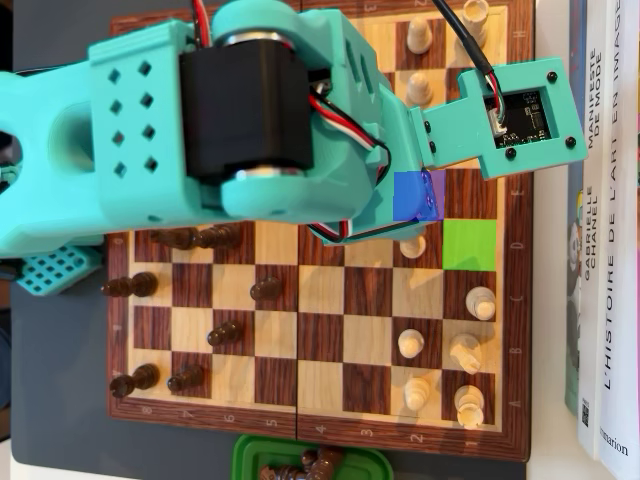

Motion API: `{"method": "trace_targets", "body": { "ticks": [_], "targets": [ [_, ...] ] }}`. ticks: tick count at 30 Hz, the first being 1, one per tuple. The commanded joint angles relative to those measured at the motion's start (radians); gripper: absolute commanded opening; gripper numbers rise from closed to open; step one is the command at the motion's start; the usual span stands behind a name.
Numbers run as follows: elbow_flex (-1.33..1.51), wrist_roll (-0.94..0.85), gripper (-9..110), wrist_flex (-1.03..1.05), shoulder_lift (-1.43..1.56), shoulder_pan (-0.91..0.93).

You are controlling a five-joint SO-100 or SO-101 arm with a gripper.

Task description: Play chess

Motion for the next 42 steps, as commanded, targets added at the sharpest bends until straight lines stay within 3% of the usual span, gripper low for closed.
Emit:
{"method": "trace_targets", "body": {
  "ticks": [1, 42],
  "targets": [
    [-0.035, -0.005, 10, -0.008, 0.009, -0.002],
    [-0.011, 0.002, 6, -0.023, 0.146, 0.014]
  ]
}}
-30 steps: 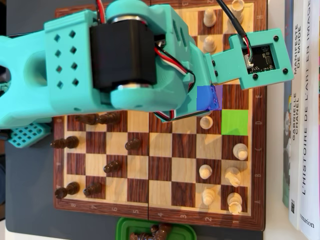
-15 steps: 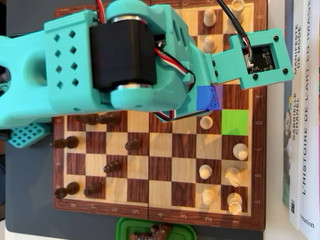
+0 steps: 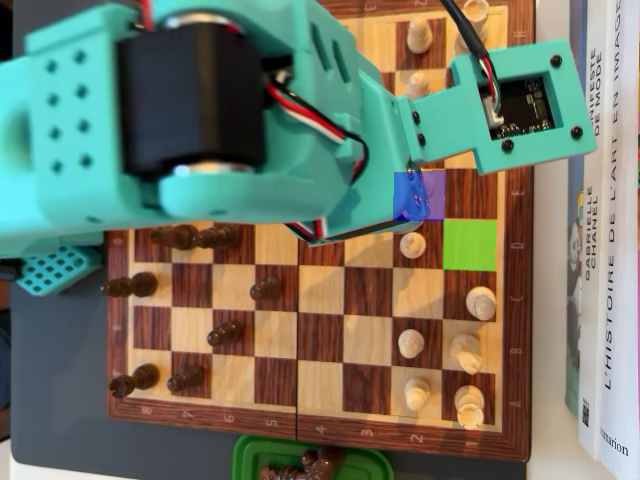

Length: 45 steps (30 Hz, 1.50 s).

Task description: Play chess

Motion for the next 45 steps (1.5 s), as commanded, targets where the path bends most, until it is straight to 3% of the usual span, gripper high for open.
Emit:
{"method": "trace_targets", "body": {
  "ticks": [1, 45],
  "targets": [
    [-0.020, -0.002, 6, -0.031, 0.057, 0.017],
    [-0.087, -0.006, 6, -0.101, -0.054, 0.100]
  ]
}}
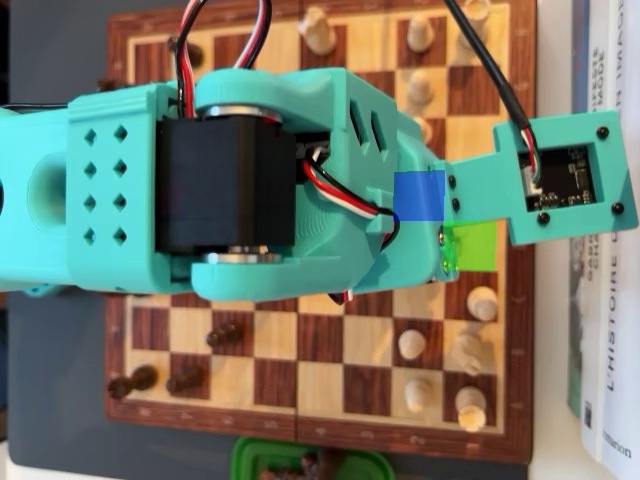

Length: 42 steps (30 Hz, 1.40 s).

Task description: Play chess

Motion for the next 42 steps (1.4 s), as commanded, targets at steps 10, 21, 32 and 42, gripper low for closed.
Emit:
{"method": "trace_targets", "body": {
  "ticks": [10, 21, 32, 42],
  "targets": [
    [-0.097, -0.008, 6, -0.051, -0.057, 0.018],
    [-0.097, -0.046, 6, -0.051, -0.060, 0.044],
    [-0.087, -0.049, 6, -0.051, -0.069, 0.038],
    [-0.086, -0.049, 6, -0.051, -0.069, 0.032]
  ]
}}
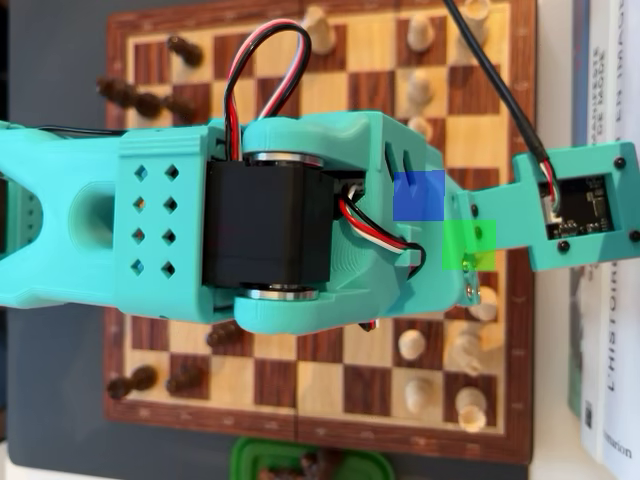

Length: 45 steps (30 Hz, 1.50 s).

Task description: Play chess

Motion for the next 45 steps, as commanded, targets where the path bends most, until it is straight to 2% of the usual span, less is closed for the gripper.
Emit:
{"method": "trace_targets", "body": {
  "ticks": [1, 20, 26, 45],
  "targets": [
    [-0.035, -0.005, 6, -0.006, 0.015, -0.002],
    [-0.049, -0.005, 7, -0.008, -0.038, -0.008],
    [-0.051, -0.005, 13, -0.008, -0.038, -0.009],
    [-0.052, -0.005, 14, -0.015, -0.037, -0.018]
  ]
}}
